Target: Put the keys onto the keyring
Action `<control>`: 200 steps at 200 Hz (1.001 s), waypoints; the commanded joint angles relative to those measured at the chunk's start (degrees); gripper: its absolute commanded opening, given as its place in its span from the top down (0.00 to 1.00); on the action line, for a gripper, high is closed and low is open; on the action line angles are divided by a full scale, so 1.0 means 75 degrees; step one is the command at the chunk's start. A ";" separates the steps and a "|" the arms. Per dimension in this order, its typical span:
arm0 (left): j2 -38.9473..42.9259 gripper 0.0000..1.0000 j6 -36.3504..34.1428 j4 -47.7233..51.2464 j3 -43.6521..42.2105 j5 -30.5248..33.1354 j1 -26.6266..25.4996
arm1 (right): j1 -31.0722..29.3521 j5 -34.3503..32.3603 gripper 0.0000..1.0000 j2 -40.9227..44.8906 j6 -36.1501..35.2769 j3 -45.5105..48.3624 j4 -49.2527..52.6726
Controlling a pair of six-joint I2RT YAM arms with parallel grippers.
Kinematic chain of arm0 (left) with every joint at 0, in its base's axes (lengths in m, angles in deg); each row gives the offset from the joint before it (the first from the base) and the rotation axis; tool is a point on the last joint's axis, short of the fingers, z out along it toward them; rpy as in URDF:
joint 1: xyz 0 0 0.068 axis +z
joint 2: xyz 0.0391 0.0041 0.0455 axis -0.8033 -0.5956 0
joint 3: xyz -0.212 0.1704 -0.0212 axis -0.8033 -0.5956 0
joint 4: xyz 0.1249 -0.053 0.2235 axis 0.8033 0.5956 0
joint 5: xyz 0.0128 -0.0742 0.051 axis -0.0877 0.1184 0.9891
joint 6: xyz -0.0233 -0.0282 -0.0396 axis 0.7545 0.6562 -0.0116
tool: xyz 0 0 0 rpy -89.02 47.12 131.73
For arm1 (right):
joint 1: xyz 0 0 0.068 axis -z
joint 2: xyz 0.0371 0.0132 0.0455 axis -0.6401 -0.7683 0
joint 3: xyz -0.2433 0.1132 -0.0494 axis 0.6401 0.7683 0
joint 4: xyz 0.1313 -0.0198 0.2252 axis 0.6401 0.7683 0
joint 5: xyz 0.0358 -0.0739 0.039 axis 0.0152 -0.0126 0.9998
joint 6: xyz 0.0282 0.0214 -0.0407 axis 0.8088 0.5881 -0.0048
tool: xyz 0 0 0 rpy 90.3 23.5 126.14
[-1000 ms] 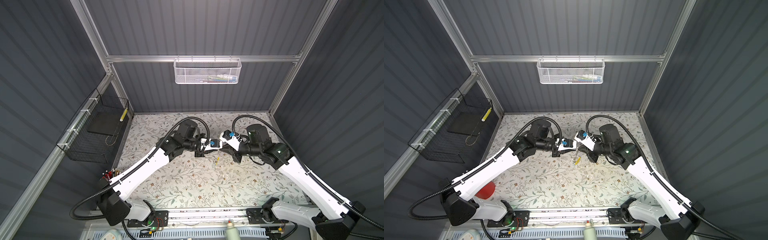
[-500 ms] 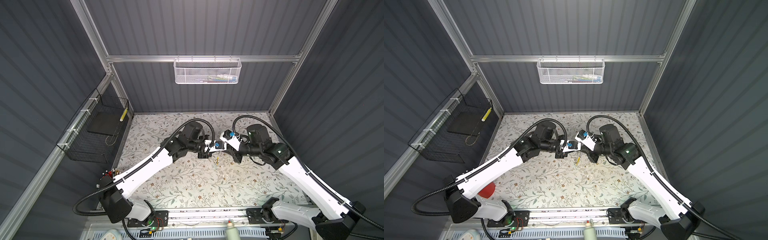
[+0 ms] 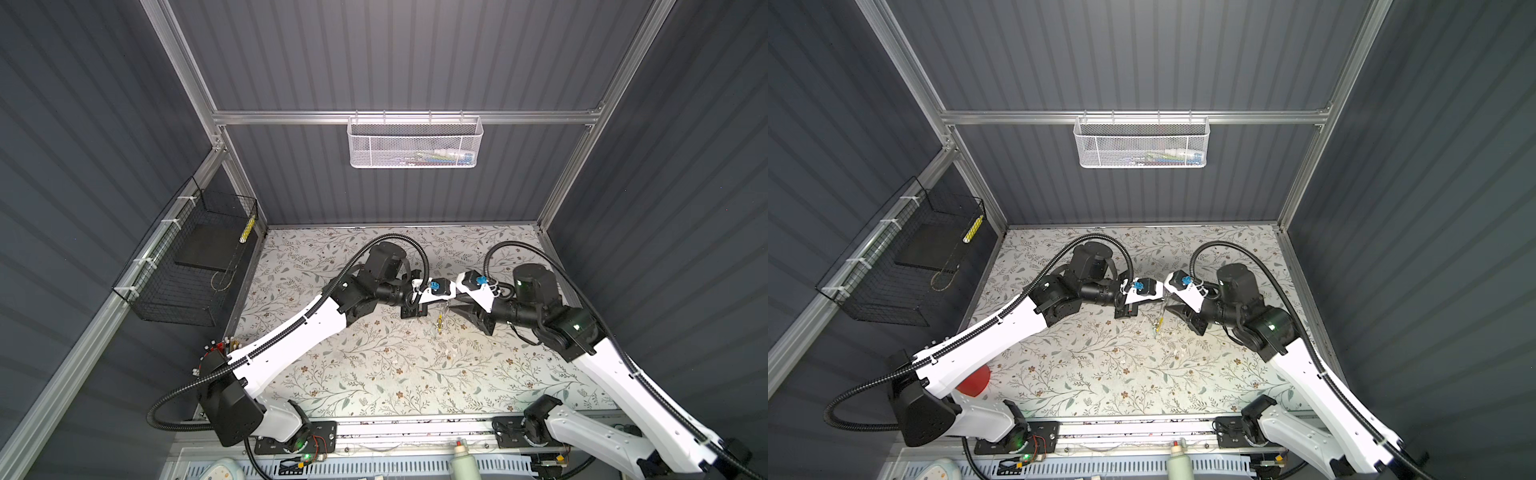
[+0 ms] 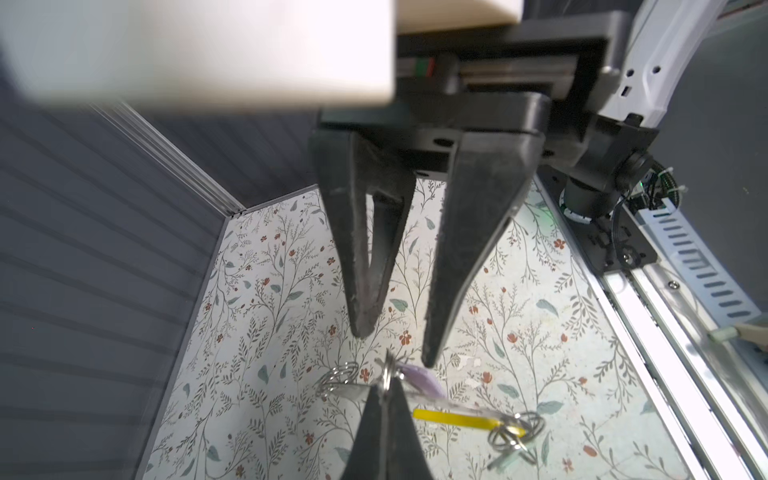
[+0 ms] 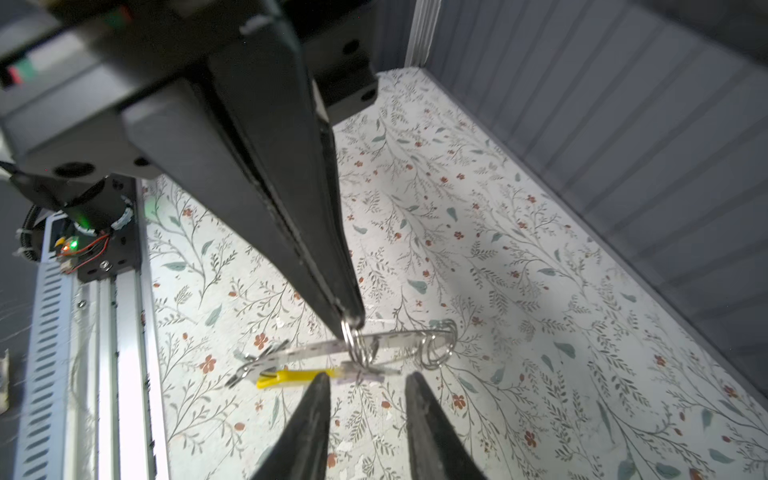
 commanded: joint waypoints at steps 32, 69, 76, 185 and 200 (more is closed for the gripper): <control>0.0353 1.00 0.0913 -0.1358 -0.0590 -0.0553 -0.0038 | 0.0054 0.0296 0.70 0.0458 0.0533 0.0471 -0.1132; 0.0447 1.00 0.1446 -0.2284 -0.0929 -0.0703 -0.0026 | 0.0058 0.0421 0.72 0.0400 0.0651 0.0580 -0.1347; 0.0459 1.00 0.1540 -0.2412 -0.0975 -0.0723 -0.0029 | 0.0055 0.0450 0.73 0.0388 0.0682 0.0603 -0.1390; 0.0508 1.00 0.4207 -0.6036 -0.2239 -0.2451 0.0971 | 0.0055 0.0774 0.74 0.0704 0.0878 0.1068 -0.2058; 0.0387 1.00 0.4351 -0.6162 -0.2172 -0.2643 0.0969 | 0.0065 0.0793 0.75 0.0707 0.0926 0.1120 -0.2187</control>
